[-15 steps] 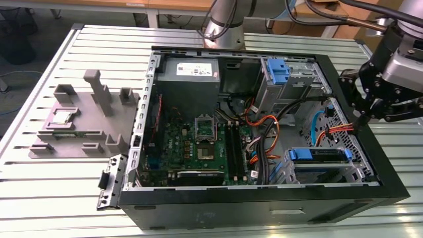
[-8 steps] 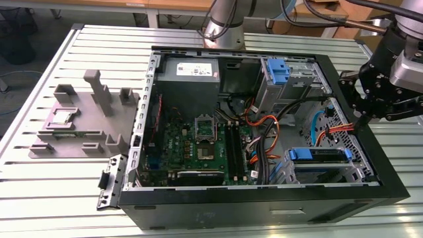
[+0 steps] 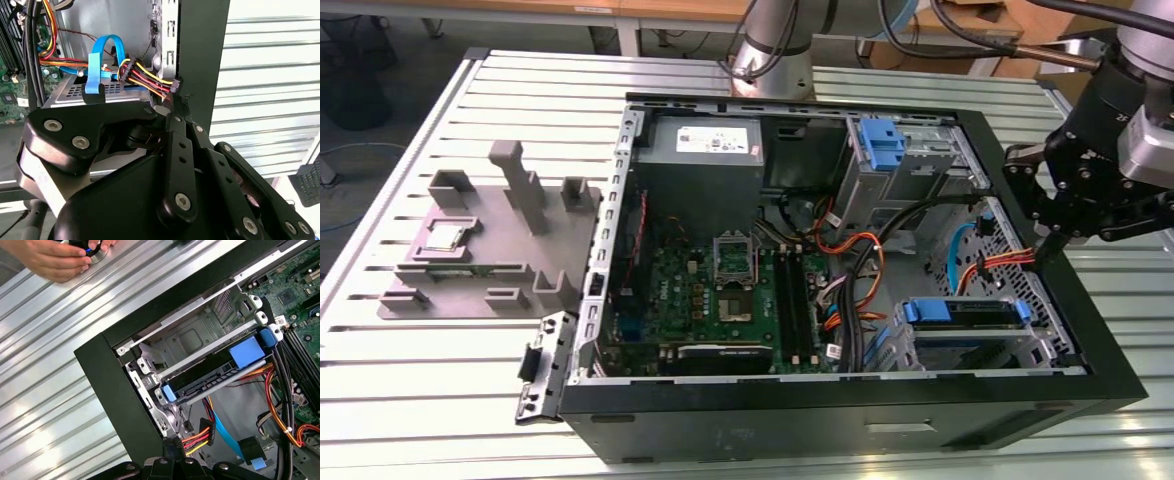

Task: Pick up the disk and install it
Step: 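Insert the first disk wire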

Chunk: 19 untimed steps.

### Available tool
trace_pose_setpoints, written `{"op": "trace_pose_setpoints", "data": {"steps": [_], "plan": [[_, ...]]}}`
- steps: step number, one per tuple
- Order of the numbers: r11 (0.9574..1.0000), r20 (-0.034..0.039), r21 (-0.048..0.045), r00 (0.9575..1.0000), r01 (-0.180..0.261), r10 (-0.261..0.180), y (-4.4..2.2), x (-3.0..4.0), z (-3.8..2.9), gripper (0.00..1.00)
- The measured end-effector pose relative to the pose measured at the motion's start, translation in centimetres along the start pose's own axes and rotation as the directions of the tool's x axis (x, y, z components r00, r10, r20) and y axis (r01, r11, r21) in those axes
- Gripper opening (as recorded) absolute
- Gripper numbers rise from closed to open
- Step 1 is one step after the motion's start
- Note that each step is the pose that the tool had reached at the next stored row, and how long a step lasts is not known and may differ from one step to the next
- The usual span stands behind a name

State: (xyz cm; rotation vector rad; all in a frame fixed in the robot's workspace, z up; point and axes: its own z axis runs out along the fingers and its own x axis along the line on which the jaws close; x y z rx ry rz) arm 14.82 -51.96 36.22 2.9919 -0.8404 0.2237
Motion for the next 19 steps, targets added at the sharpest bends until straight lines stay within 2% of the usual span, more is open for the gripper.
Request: {"op": "trace_pose_setpoints", "data": {"steps": [6, 13, 18, 19], "plan": [[0.9999, -0.0038, 0.0007, 0.9999, 0.01, -0.01, -0.1, -0.17, -0.03, 0.1], [0.9972, -0.0057, 0.0114, 0.9973, 0.074, -0.074, -0.14, -0.24, -0.03, 0.1], [0.997, -0.0244, 0.021, 0.997, 0.074, -0.074, 0.11, -0.64, -0.02, 0.1], [0.997, -0.0264, 0.0216, 0.9969, 0.074, -0.074, 0.11, -0.64, -0.02, 0.1]]}}
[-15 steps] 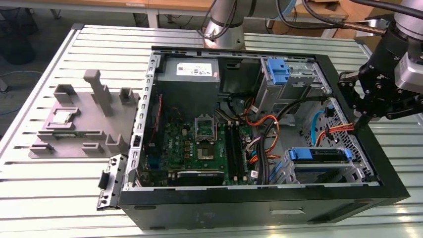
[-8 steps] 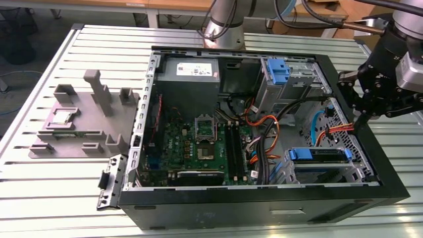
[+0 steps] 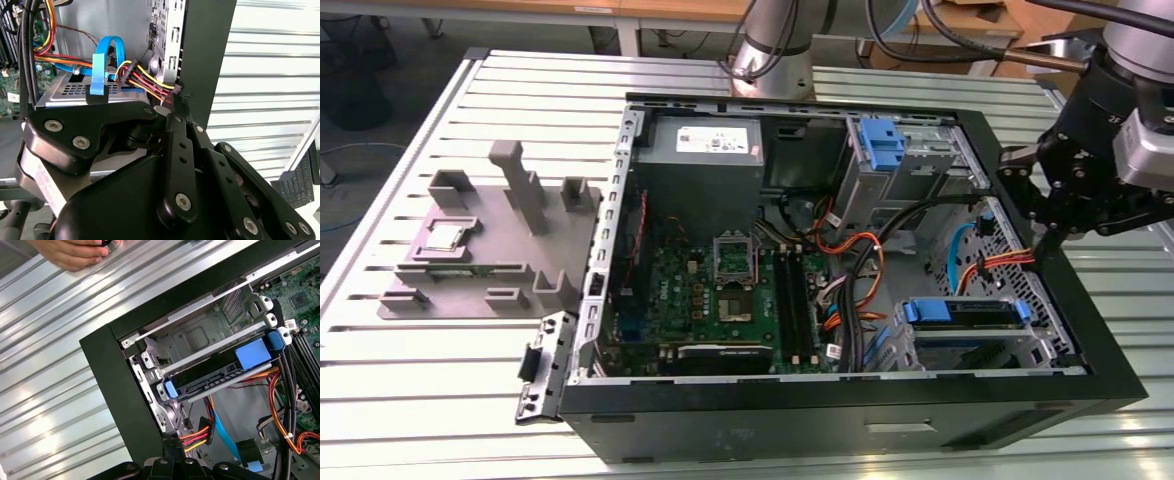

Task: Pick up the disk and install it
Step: 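Insert the first disk wire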

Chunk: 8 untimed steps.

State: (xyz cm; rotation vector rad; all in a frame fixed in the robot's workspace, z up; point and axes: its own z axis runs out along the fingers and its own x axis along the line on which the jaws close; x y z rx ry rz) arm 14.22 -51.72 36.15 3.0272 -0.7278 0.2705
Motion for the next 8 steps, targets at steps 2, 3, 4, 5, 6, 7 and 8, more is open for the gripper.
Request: {"op": "trace_pose_setpoints", "data": {"steps": [2, 3, 4, 5, 6, 7, 8], "plan": [[1.0, -0.0008, -0.0003, 1.0, 0.0, 0.0, -0.01, 0.0, -0.01, 0.11], [1.0, -0.0009, -0.0003, 1.0, 0.0, 0.0, -0.01, 0.0, -0.01, 0.11], [1.0, -0.0009, -0.0003, 1.0, 0.0, 0.0, -0.01, 0.0, -0.01, 0.11], [1.0, -0.001, -0.0005, 1.0, 0.0, 0.0, 0.0, -0.01, -0.01, 0.18], [1.0, -0.002, -0.0002, 1.0, 0.0, 0.0, 0.01, -0.05, -0.01, 0.18], [1.0, -0.0054, 0.0007, 1.0, 0.0, 0.0, 0.04, -0.12, -0.03, 0.18], [1.0, -0.0081, 0.0014, 1.0, 0.0, 0.0, 0.07, -0.15, -0.02, 0.18]]}}
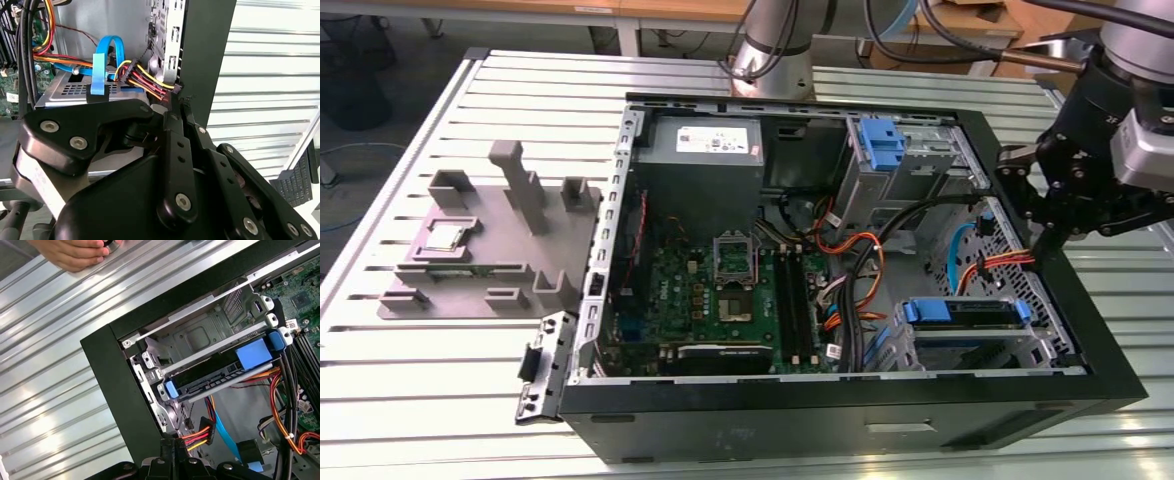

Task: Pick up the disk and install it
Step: 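Insert the first disk wire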

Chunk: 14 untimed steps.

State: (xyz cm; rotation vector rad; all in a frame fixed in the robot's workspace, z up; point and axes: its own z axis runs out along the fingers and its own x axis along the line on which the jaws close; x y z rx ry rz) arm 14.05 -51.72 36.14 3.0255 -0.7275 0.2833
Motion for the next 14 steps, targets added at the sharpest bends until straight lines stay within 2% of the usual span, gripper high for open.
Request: {"op": "trace_pose_setpoints", "data": {"steps": [3, 4, 6, 7, 10, 11, 14], "plan": [[1.0, -0.0069, -0.0016, 1.0, 0.001, -0.001, 0.02, -0.03, 0.04, 0.19], [1.0, -0.0117, -0.0023, 0.9999, 0.001, -0.001, 0.02, -0.07, 0.05, 0.25], [1.0, -0.0223, -0.0036, 0.9998, 0.001, -0.001, 0.05, -0.12, 0.1, 0.25], [1.0, -0.0251, -0.0037, 0.9997, 0.001, -0.001, 0.06, -0.14, 0.13, 0.25], [1.0, -0.0269, -0.0058, 0.9996, 0.002, -0.002, 0.09, -0.21, 0.16, 0.26], [1.0, -0.0271, -0.0062, 0.9996, 0.002, -0.002, 0.1, -0.26, 0.18, 0.33], [1.0, -0.0287, -0.0077, 0.9996, 0.002, -0.002, 0.13, -0.4, 0.33, 0.33]]}}
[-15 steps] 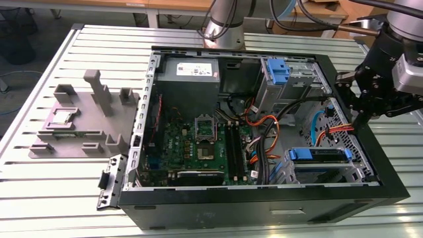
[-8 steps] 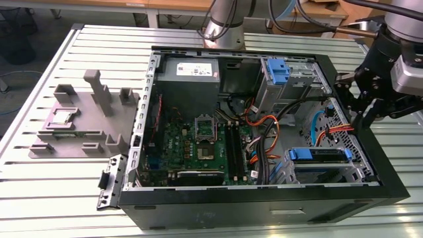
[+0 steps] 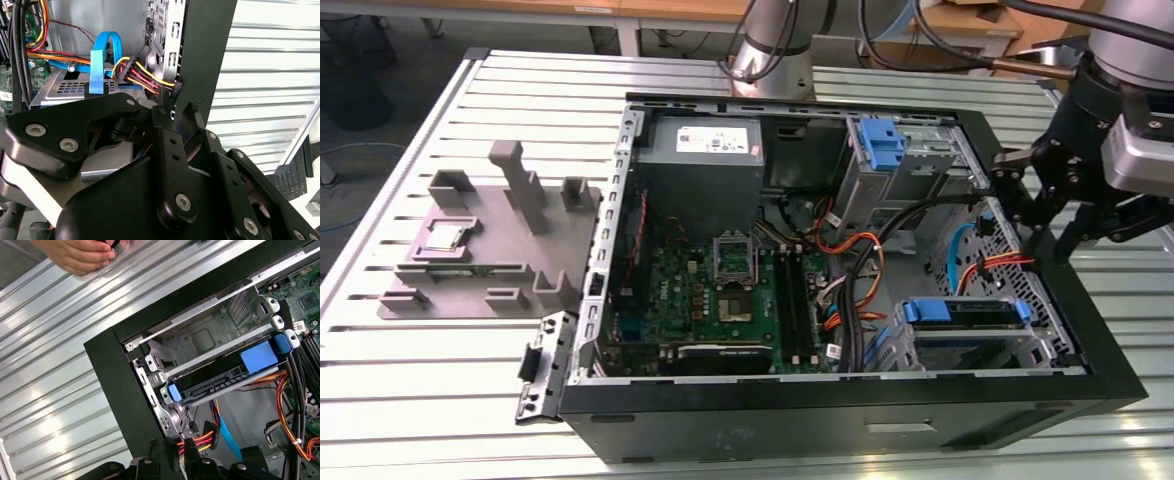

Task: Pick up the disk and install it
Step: 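Insert the first disk wire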

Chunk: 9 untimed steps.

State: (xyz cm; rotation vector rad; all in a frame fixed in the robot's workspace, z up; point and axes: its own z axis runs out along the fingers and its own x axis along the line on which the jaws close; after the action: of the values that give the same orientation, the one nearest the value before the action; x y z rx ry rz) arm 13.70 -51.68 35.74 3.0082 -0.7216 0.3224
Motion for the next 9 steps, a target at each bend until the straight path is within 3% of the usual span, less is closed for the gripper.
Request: {"op": "trace_pose_setpoints", "data": {"steps": [2, 3, 7, 9], "plan": [[1.0, -0.0016, -0.0019, 1.0, 0.001, -0.001, -0.04, -0.08, 0.19, 0.33], [1.0, -0.0035, -0.0047, 1.0, 0.001, -0.001, -0.15, -0.24, 0.6, 0.33], [1.0, -0.0053, -0.0064, 1.0, 0.002, -0.002, -0.18, -0.3, 0.79, 0.33], [1.0, -0.0061, -0.0069, 1.0, 0.002, -0.002, -0.18, -0.3, 0.79, 0.25]]}}
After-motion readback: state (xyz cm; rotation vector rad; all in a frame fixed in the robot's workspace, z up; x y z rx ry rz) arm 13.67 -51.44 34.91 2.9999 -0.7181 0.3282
